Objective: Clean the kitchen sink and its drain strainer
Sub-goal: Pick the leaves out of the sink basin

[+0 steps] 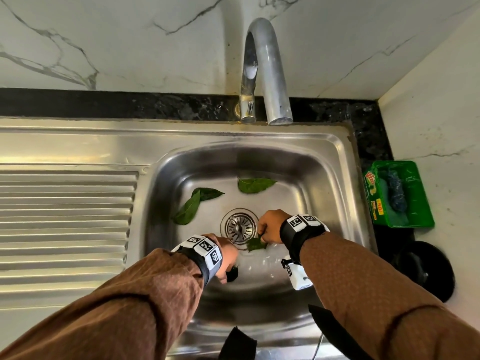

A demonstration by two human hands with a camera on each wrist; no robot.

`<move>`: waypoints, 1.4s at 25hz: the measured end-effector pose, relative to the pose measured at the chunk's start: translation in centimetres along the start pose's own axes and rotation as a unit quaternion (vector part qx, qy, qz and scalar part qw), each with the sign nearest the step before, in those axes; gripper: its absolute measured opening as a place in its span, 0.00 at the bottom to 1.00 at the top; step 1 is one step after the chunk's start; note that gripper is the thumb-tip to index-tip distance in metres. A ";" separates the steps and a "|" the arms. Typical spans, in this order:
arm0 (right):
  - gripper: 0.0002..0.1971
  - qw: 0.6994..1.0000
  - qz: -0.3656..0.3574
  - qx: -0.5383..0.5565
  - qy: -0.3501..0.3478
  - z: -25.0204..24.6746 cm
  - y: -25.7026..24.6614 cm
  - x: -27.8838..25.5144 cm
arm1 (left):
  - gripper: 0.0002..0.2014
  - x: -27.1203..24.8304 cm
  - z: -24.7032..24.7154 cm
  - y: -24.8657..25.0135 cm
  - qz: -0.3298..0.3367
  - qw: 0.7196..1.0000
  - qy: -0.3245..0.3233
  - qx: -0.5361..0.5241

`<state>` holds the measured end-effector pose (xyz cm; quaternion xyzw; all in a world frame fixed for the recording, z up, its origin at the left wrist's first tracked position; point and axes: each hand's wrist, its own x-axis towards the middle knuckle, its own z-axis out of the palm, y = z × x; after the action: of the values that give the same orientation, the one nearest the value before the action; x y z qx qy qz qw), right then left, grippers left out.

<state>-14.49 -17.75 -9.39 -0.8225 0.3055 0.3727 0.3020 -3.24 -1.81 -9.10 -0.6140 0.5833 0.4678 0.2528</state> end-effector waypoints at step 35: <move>0.27 0.991 0.003 0.021 0.130 -2.7 -1.9 -1.7 | 0.25 -4.4 -1.0 -2.6 -0.028 0.512 0.358 -0.780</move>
<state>-12.86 -18.02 -6.02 -0.8565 0.3524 0.2570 0.2759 0.07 -0.08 -5.43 -0.6953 0.0073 0.4681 -0.5454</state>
